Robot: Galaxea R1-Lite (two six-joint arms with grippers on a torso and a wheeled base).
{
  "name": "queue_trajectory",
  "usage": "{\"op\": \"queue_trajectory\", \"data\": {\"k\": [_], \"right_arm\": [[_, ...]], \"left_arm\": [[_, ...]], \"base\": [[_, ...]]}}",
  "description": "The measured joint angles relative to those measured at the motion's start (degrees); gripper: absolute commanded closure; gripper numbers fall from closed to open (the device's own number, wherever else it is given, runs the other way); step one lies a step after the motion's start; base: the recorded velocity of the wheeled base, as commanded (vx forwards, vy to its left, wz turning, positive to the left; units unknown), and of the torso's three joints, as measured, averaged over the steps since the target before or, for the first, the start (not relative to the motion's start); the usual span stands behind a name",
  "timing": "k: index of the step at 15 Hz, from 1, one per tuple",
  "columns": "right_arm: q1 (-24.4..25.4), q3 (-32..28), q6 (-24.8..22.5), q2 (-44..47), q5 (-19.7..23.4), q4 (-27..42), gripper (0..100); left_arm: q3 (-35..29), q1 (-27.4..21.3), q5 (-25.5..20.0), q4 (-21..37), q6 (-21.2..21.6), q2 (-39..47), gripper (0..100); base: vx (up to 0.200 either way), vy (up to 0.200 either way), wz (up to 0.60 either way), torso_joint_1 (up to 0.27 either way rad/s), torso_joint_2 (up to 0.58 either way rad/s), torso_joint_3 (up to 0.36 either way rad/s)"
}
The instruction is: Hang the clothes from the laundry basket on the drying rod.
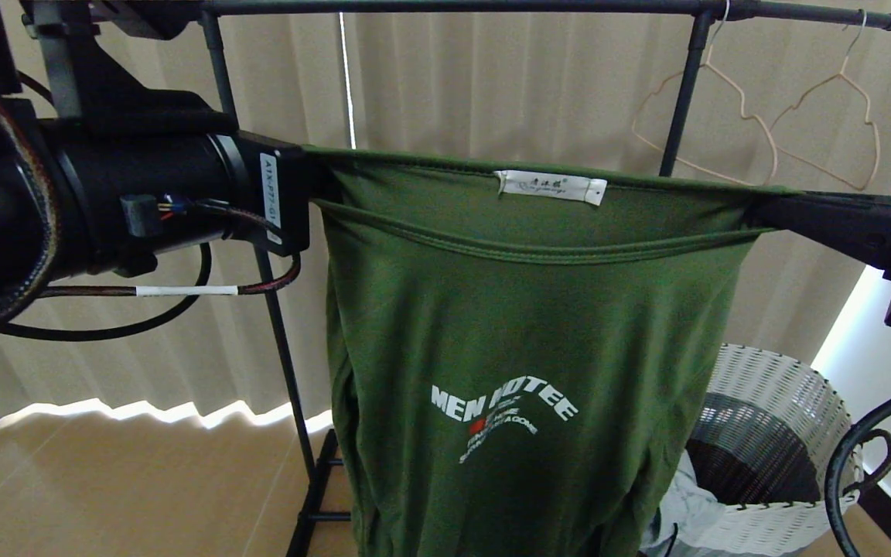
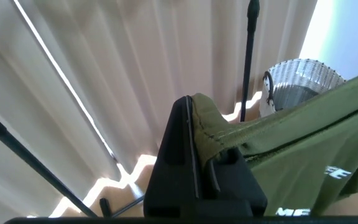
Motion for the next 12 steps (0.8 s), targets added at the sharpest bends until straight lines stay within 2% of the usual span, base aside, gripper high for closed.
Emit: {"op": "queue_trajectory", "data": {"k": [6,12], "right_arm": [[-0.13,2.1,-0.02,-1.5,0.06,-0.22,0],[-0.05,7.0,0.33,-7.19,1.16,-0.44,0]], "left_arm": [[1.77,0.63,0.46,0.13,0.35,-0.59,100],[3.15,4.68,0.6,0.02,0.35,-0.04,100]], "base": [[0.0,0.0,0.0,0.0,0.0,0.0],[0.0,0.0,0.0,0.0,0.0,0.0]]}}
